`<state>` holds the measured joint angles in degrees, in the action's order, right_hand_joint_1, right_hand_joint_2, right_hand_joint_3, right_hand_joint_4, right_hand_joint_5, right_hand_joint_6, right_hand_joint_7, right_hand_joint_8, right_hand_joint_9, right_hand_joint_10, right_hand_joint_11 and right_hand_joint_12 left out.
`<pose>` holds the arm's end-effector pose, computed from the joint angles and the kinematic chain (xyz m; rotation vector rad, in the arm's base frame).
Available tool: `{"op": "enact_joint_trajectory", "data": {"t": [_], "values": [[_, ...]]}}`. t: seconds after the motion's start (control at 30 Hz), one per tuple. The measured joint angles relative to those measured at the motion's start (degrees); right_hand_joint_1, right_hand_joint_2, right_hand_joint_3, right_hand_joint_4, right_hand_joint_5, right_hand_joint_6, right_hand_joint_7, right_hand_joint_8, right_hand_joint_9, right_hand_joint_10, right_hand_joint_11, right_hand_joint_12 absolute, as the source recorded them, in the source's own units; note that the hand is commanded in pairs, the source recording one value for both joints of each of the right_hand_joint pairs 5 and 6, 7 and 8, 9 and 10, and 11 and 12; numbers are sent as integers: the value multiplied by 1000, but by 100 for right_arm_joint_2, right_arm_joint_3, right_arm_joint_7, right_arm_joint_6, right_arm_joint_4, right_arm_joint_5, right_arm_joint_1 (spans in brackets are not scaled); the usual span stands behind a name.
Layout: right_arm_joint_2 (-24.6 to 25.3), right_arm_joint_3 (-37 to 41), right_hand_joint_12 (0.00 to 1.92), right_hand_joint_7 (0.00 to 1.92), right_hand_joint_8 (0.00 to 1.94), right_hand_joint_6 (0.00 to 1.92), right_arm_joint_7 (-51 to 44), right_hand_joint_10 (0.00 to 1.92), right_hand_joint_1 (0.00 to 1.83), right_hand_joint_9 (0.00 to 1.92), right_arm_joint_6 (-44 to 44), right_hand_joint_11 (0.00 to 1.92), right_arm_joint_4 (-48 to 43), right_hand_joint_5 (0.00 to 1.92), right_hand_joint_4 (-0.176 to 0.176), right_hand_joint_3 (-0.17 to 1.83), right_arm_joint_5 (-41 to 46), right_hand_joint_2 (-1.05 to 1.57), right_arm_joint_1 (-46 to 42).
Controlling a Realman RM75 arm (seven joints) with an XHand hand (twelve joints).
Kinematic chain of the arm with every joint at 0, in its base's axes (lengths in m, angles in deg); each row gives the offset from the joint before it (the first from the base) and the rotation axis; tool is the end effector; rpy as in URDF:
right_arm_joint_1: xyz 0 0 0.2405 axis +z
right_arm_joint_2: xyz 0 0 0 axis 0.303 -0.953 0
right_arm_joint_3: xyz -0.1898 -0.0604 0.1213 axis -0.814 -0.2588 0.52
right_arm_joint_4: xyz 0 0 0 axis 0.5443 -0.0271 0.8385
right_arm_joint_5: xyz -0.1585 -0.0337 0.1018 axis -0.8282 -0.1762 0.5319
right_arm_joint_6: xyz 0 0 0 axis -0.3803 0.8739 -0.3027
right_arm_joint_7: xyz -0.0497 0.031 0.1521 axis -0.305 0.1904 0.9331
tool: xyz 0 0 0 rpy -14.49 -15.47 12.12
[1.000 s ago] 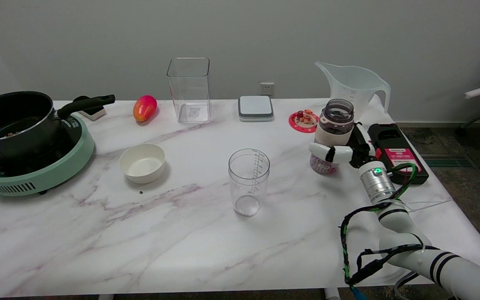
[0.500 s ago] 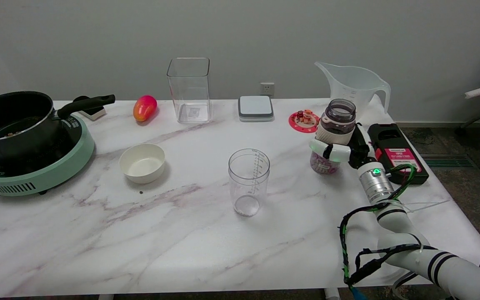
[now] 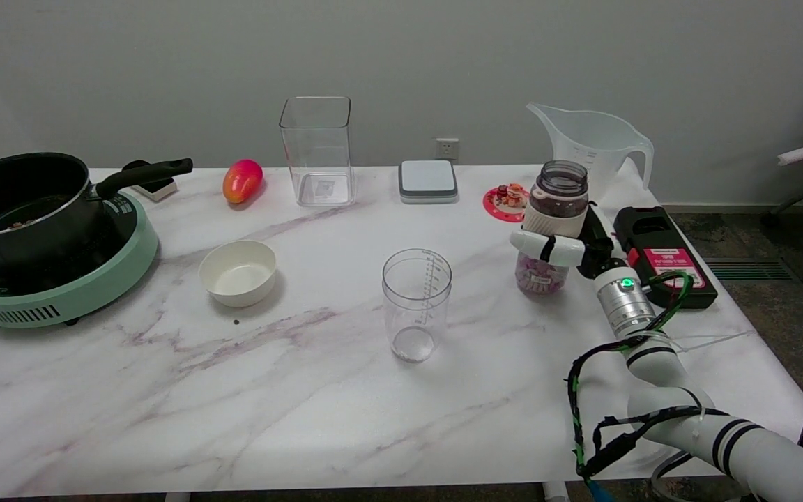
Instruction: Pick up the black bottle.
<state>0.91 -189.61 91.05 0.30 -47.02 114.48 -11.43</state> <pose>-0.2913 -0.3316 0.4156 1.1210 -0.9029 1.3698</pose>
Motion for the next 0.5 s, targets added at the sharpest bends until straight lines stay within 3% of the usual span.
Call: {"op": "enact_joint_trajectory", "data": {"t": [0.5], "values": [[-118, 357, 1278, 1810, 1810, 1831, -53, 1500, 1355, 1500, -35, 1278, -819, 1831, 0, 329, -697, 1310, -24]]}}
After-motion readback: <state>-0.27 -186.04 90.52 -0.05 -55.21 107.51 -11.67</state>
